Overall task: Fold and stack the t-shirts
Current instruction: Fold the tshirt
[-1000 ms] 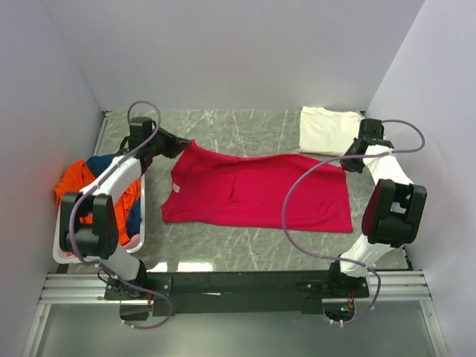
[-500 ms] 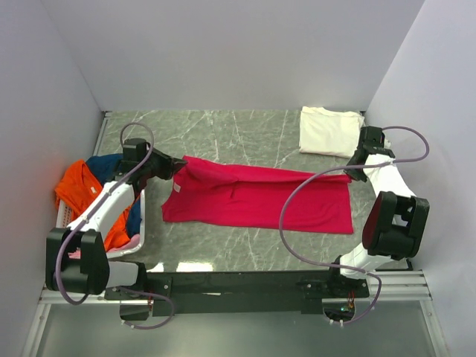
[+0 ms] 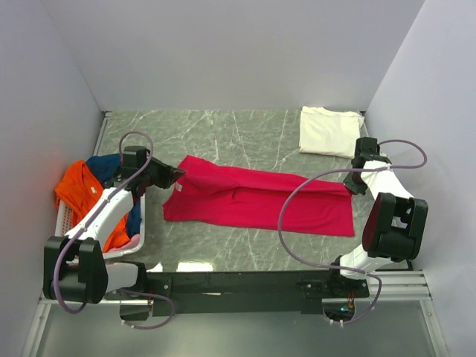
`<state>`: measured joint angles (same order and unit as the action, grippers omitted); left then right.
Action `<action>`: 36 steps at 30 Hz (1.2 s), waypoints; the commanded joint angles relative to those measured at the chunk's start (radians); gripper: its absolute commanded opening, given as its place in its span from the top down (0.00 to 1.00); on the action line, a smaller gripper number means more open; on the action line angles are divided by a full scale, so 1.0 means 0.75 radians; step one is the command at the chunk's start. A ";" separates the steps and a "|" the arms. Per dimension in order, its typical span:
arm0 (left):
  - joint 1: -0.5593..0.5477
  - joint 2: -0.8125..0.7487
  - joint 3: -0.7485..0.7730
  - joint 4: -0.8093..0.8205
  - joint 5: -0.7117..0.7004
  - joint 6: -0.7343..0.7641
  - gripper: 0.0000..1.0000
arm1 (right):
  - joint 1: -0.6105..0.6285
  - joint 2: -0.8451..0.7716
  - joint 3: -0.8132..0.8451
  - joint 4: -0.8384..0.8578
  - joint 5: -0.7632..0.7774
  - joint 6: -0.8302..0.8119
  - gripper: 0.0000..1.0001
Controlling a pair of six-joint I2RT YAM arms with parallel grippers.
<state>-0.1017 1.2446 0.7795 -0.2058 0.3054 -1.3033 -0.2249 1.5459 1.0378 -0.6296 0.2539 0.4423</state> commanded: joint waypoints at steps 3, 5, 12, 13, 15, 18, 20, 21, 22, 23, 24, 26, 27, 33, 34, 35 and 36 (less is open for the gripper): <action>-0.004 -0.082 -0.041 -0.116 -0.106 0.007 1.00 | 0.011 -0.059 -0.054 -0.071 0.091 0.073 0.65; -0.004 -0.091 -0.066 -0.137 -0.102 0.016 1.00 | 0.018 -0.061 -0.050 -0.091 0.107 0.091 0.47; -0.004 -0.052 -0.125 -0.100 -0.025 0.048 1.00 | 0.220 -0.239 -0.028 -0.036 0.171 0.022 0.39; -0.004 -0.042 -0.119 -0.098 -0.025 0.056 1.00 | 0.244 -0.261 -0.026 -0.018 0.112 0.010 0.39; -0.004 -0.025 -0.097 -0.114 -0.019 0.085 1.00 | 0.328 -0.263 -0.024 0.015 0.065 0.007 0.39; -0.004 0.001 -0.078 -0.118 -0.004 0.132 1.00 | 0.371 -0.209 -0.042 0.023 0.005 0.054 0.40; -0.004 0.024 -0.076 -0.110 0.018 0.165 1.00 | 0.369 -0.174 -0.054 0.029 -0.050 0.048 0.41; -0.002 0.034 -0.072 -0.106 0.030 0.175 1.00 | 0.369 -0.159 -0.062 0.042 -0.056 0.044 0.41; 0.001 0.056 -0.068 -0.102 0.041 0.189 1.00 | 0.367 -0.131 -0.087 0.054 -0.056 0.042 0.41; 0.003 0.067 -0.050 -0.100 0.053 0.218 1.00 | 0.367 -0.118 -0.103 0.072 -0.056 0.034 0.41; 0.003 0.081 -0.035 -0.106 0.055 0.234 1.00 | 0.363 -0.094 -0.138 0.105 -0.048 0.038 0.41; 0.005 0.120 0.003 -0.126 0.075 0.281 1.00 | 0.357 -0.065 -0.152 0.111 -0.052 0.054 0.41; 0.007 0.132 0.016 -0.133 0.082 0.298 1.00 | 0.359 -0.045 -0.161 0.107 -0.052 0.061 0.42; 0.023 0.208 0.081 -0.161 0.174 0.400 1.00 | 0.353 -0.032 -0.226 0.138 -0.046 0.083 0.42; 0.025 0.210 0.088 -0.159 0.186 0.406 1.00 | 0.355 -0.028 -0.226 0.134 -0.048 0.091 0.42; 0.029 0.210 0.096 -0.153 0.200 0.406 1.00 | 0.353 -0.026 -0.228 0.128 -0.048 0.097 0.42; 0.029 0.212 0.104 -0.147 0.210 0.408 1.00 | 0.355 -0.030 -0.234 0.126 -0.050 0.102 0.42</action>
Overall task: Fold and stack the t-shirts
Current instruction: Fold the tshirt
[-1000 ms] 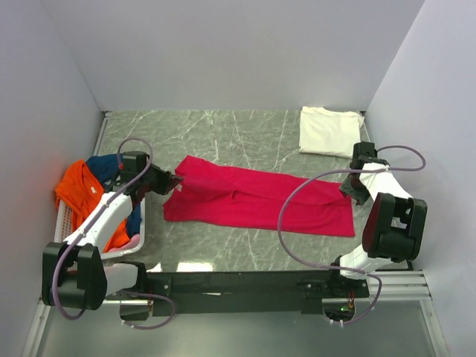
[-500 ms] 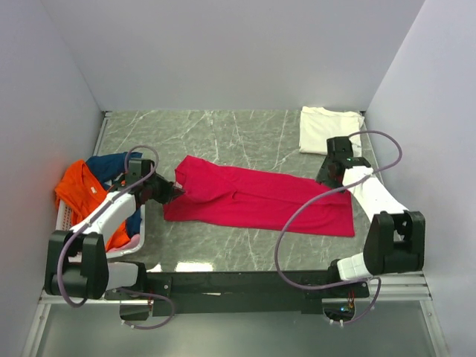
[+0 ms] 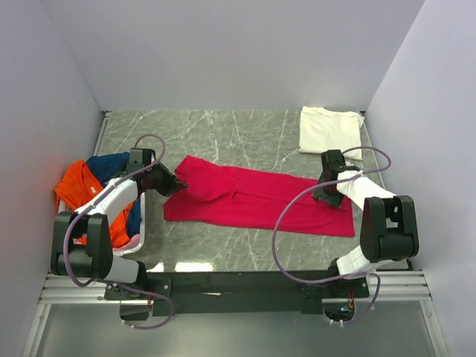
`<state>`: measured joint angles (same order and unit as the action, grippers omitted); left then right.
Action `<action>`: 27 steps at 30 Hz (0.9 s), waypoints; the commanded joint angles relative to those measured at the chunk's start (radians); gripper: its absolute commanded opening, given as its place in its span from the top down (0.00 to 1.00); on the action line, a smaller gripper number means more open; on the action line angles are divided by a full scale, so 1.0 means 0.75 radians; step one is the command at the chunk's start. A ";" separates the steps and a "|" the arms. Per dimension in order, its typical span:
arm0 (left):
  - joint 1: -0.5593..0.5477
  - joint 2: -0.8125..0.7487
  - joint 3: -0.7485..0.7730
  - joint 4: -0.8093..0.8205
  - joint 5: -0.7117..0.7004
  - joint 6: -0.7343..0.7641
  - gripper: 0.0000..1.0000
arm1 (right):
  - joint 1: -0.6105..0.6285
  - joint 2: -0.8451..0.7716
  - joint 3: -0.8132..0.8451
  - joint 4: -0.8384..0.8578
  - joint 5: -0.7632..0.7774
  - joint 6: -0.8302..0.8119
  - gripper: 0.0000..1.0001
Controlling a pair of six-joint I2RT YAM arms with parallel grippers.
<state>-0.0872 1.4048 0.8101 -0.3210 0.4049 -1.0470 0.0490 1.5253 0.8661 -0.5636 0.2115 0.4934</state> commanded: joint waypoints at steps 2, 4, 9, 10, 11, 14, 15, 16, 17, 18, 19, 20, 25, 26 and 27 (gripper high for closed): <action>0.010 -0.002 0.088 0.011 0.110 0.066 1.00 | -0.008 -0.021 -0.011 0.021 0.008 0.054 0.42; 0.010 0.005 0.106 0.009 0.129 0.071 0.99 | 0.006 -0.076 -0.001 0.007 -0.002 0.072 0.43; 0.016 0.017 0.159 0.002 0.119 0.097 1.00 | 0.161 -0.209 0.103 -0.026 -0.079 0.113 0.43; 0.024 0.021 0.161 0.019 0.119 0.093 1.00 | 0.202 -0.215 0.119 -0.024 -0.092 0.142 0.43; 0.026 0.027 0.163 0.035 0.109 0.093 1.00 | 0.239 -0.215 0.138 -0.014 -0.124 0.158 0.43; 0.043 0.092 0.184 0.078 0.114 0.111 1.00 | 0.411 -0.175 0.217 0.015 -0.147 0.221 0.47; 0.045 0.131 0.190 0.090 0.129 0.122 1.00 | 0.462 -0.132 0.262 0.025 -0.161 0.232 0.48; 0.045 0.152 0.200 0.115 0.135 0.134 1.00 | 0.549 -0.105 0.289 0.038 -0.165 0.250 0.49; 0.045 0.174 0.202 0.135 0.143 0.140 1.00 | 0.603 -0.042 0.320 0.058 -0.170 0.256 0.51; 0.045 0.195 0.208 0.148 0.159 0.146 1.00 | 0.644 -0.007 0.381 0.068 -0.180 0.262 0.52; 0.049 0.239 0.229 0.156 0.164 0.164 1.00 | 0.735 0.030 0.416 0.078 -0.184 0.267 0.52; 0.051 0.260 0.239 0.166 0.168 0.175 1.00 | 0.775 0.068 0.450 0.097 -0.186 0.267 0.53; 0.071 0.344 0.296 0.195 0.146 0.199 1.00 | 0.982 0.322 0.704 0.128 -0.196 0.262 0.56; 0.073 0.352 0.300 0.195 0.129 0.206 1.00 | 1.026 0.381 0.729 0.140 -0.206 0.267 0.56; 0.075 0.362 0.303 0.201 0.109 0.206 1.00 | 1.045 0.410 0.773 0.146 -0.219 0.281 0.56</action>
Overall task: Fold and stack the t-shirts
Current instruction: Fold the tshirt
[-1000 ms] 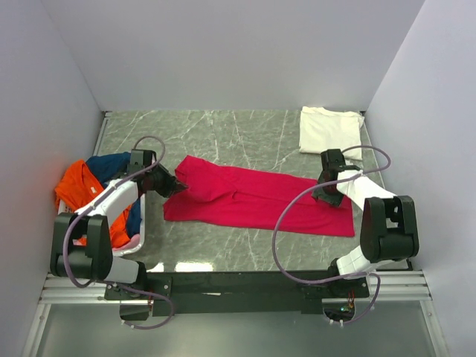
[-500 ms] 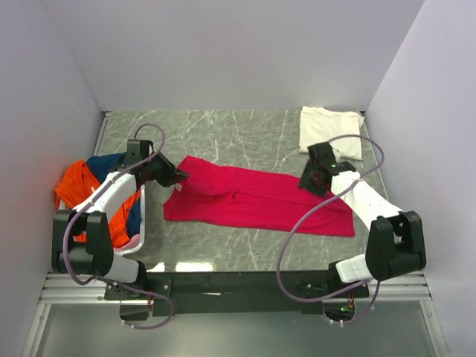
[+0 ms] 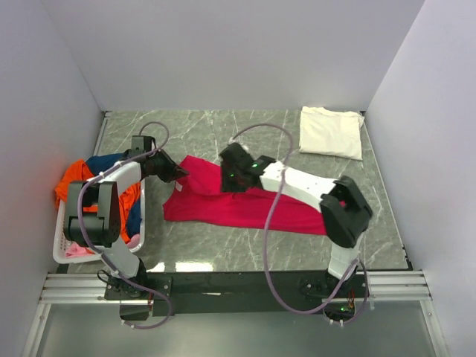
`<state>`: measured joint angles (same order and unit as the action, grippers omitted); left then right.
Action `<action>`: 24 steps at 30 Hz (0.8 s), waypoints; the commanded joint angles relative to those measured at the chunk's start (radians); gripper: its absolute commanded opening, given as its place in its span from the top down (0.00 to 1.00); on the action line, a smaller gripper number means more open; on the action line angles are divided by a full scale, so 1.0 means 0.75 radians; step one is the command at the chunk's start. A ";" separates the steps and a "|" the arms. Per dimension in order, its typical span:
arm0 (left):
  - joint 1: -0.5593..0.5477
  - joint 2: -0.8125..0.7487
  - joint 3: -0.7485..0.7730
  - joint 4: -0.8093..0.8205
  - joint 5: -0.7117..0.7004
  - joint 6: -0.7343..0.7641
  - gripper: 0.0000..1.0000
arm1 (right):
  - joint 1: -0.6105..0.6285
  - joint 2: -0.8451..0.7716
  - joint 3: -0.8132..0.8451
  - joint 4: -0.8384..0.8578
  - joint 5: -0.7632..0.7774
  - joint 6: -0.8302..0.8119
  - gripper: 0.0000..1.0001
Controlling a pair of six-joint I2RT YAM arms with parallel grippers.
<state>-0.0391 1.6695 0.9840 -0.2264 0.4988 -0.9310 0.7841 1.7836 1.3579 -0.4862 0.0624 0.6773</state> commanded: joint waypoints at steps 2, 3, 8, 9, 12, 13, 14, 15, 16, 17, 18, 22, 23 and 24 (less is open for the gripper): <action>0.026 0.014 0.052 0.118 -0.043 0.037 1.00 | 0.098 0.139 0.159 0.039 -0.032 0.048 0.57; 0.030 0.018 0.044 0.158 -0.047 0.018 1.00 | 0.124 0.160 0.194 0.039 -0.032 0.054 0.57; 0.040 0.056 0.048 0.191 -0.025 0.008 1.00 | 0.184 0.242 0.239 0.035 -0.010 0.068 0.59; 0.040 0.075 0.054 0.185 -0.017 0.014 1.00 | 0.192 0.248 0.237 0.041 -0.005 0.068 0.59; 0.040 0.095 0.050 0.179 -0.006 0.018 1.00 | 0.194 0.273 0.239 0.055 0.021 0.060 0.59; 0.040 0.097 0.050 0.183 -0.002 0.014 1.00 | 0.194 0.281 0.245 0.051 0.033 0.056 0.59; 0.040 0.099 0.046 0.187 0.004 0.014 1.00 | 0.194 0.301 0.259 0.047 0.046 0.052 0.60; 0.040 0.104 0.042 0.191 0.010 0.002 1.00 | 0.194 0.309 0.263 0.045 0.066 0.048 0.59; 0.040 0.104 0.032 0.193 0.014 0.000 1.00 | 0.194 0.318 0.268 0.047 0.074 0.044 0.60; 0.040 0.104 0.030 0.202 0.018 -0.004 1.00 | 0.194 0.334 0.276 0.047 0.084 0.040 0.60; 0.040 0.104 0.028 0.206 0.024 -0.006 1.00 | 0.194 0.344 0.282 0.051 0.099 0.036 0.60; 0.042 0.091 0.024 0.193 0.016 0.002 1.00 | 0.194 0.383 0.302 0.065 0.105 0.032 0.60; 0.040 0.085 0.026 0.187 0.014 0.004 1.00 | 0.192 0.399 0.316 0.057 0.111 0.034 0.60; 0.042 0.081 0.022 0.185 0.014 0.006 1.00 | 0.194 0.408 0.321 0.059 0.109 0.034 0.60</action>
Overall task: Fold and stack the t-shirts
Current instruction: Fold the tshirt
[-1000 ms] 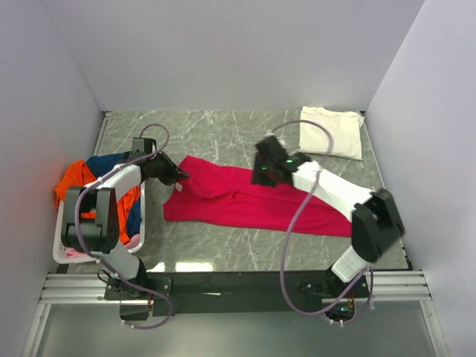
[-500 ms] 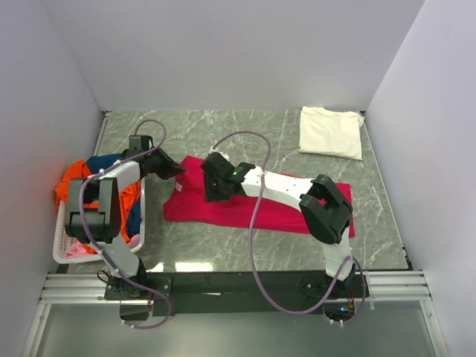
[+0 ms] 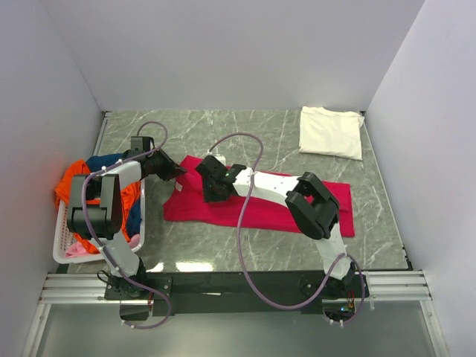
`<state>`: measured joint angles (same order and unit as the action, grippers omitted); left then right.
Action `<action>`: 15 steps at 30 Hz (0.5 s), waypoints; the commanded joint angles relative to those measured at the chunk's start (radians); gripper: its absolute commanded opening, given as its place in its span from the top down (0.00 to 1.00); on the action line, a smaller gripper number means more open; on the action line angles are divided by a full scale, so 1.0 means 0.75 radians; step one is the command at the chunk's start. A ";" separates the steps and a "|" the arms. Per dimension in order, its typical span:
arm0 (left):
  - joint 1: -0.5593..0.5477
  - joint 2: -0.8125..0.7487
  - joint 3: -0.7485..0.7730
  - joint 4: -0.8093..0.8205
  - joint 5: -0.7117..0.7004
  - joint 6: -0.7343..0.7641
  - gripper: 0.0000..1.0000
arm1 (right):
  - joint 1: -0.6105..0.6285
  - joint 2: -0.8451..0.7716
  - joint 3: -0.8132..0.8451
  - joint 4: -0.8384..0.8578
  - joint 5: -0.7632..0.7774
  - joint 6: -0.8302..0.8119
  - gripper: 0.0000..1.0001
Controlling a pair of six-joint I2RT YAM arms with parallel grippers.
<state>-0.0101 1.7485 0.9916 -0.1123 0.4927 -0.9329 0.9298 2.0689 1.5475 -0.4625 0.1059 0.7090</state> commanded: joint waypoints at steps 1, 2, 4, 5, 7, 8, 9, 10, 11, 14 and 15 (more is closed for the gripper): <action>0.003 -0.026 0.009 0.033 0.020 0.011 1.00 | 0.000 0.033 0.074 0.030 0.057 -0.009 0.60; 0.001 -0.034 0.009 0.033 0.020 0.011 1.00 | 0.002 0.049 0.086 0.022 0.059 -0.011 0.60; 0.001 -0.041 0.001 0.035 0.020 0.008 1.00 | 0.000 0.074 0.107 0.020 0.069 -0.009 0.60; 0.003 -0.045 -0.001 0.035 0.020 0.008 1.00 | 0.002 0.082 0.119 0.013 0.076 -0.009 0.60; 0.001 -0.049 -0.011 0.037 0.020 0.006 1.00 | 0.002 0.105 0.133 0.013 0.072 -0.002 0.60; 0.001 -0.053 -0.015 0.039 0.020 0.006 1.00 | 0.002 0.111 0.144 0.007 0.080 -0.002 0.60; 0.001 -0.055 -0.019 0.039 0.020 0.004 1.00 | 0.004 0.115 0.152 0.003 0.082 -0.002 0.60; 0.001 -0.057 -0.023 0.039 0.022 0.004 1.00 | 0.004 0.127 0.156 -0.001 0.086 -0.002 0.60; 0.001 -0.063 -0.023 0.041 0.022 0.004 1.00 | 0.004 0.133 0.166 -0.013 0.098 -0.002 0.60; 0.001 -0.071 -0.032 0.039 0.022 0.004 1.00 | 0.004 0.148 0.172 -0.034 0.114 0.002 0.62; 0.001 -0.075 -0.034 0.039 0.024 0.006 1.00 | 0.006 0.148 0.168 -0.032 0.125 0.002 0.62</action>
<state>-0.0101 1.7428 0.9749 -0.1123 0.4931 -0.9329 0.9298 2.1647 1.6341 -0.4782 0.1482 0.7094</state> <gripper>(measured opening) 0.014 0.385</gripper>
